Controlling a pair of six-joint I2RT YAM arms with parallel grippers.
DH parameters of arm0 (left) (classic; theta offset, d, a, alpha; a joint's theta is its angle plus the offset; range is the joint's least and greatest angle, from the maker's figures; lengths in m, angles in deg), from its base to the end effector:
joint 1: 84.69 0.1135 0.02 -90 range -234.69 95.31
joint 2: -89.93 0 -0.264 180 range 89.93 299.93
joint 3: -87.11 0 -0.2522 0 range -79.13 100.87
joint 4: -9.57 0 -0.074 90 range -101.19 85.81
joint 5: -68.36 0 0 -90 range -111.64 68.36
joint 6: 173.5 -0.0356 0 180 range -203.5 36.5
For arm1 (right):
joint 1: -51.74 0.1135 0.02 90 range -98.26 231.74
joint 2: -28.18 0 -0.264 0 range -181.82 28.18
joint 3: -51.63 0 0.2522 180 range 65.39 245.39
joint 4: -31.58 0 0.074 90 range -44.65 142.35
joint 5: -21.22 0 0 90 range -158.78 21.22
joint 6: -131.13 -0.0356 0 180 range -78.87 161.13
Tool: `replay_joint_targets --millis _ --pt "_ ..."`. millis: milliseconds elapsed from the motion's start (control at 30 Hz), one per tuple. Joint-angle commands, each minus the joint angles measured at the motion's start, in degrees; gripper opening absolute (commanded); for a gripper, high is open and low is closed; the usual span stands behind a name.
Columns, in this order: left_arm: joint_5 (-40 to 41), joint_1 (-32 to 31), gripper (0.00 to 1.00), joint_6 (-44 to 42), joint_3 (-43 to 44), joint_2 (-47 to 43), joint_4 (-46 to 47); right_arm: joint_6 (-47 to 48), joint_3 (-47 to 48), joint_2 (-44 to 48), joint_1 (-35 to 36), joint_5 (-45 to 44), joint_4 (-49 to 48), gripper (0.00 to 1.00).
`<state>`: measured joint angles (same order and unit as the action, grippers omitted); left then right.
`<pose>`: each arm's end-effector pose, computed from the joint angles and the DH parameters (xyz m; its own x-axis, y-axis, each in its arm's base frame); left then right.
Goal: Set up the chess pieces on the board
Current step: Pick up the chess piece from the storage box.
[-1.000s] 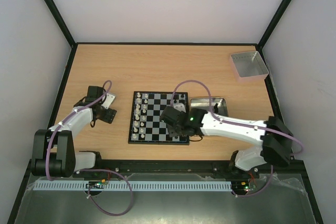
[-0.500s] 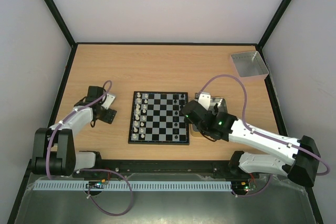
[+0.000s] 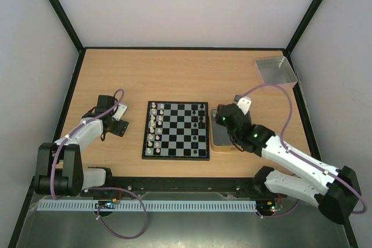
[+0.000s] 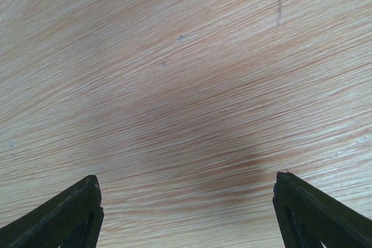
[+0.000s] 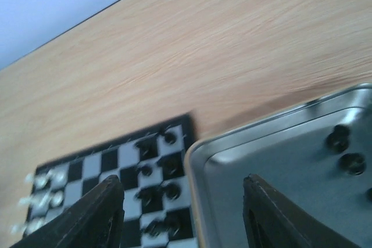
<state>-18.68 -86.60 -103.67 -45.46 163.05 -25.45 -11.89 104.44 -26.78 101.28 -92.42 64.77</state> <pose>0.2241 -0.0056 0.1612 -0.8154 0.3717 -0.4437 0.3081 0.9277 0.2110 0.1455 0.1486 0.2585 -0.6130 0.4090 -0.6760 0.0083 0.8589 0.5121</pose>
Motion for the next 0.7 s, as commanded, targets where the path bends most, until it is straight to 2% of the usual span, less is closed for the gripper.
replay_joint_targets --millis 0,67,167,433,667 --pt "1.7 -1.7 0.80 1.0 -0.4 1.6 -0.1 3.5 -1.8 -3.4 -12.7 9.4 -5.1 0.53" --pt "2.2 -2.3 0.80 1.3 -0.4 1.3 0.0 4.7 0.5 -8.6 -20.4 16.9 -4.4 0.51" --pt "2.4 -2.6 0.80 1.4 -0.4 0.5 -0.1 6.1 6.5 -16.2 -25.7 21.9 0.0 0.49" --pt "2.0 -2.6 0.80 1.4 -0.4 -1.4 -0.4 8.3 19.9 -28.0 -30.6 25.8 11.5 0.45" --pt "2.7 -2.5 0.80 1.3 -0.9 -3.8 0.6 13.3 24.1 -29.5 -35.0 28.3 18.4 0.44"
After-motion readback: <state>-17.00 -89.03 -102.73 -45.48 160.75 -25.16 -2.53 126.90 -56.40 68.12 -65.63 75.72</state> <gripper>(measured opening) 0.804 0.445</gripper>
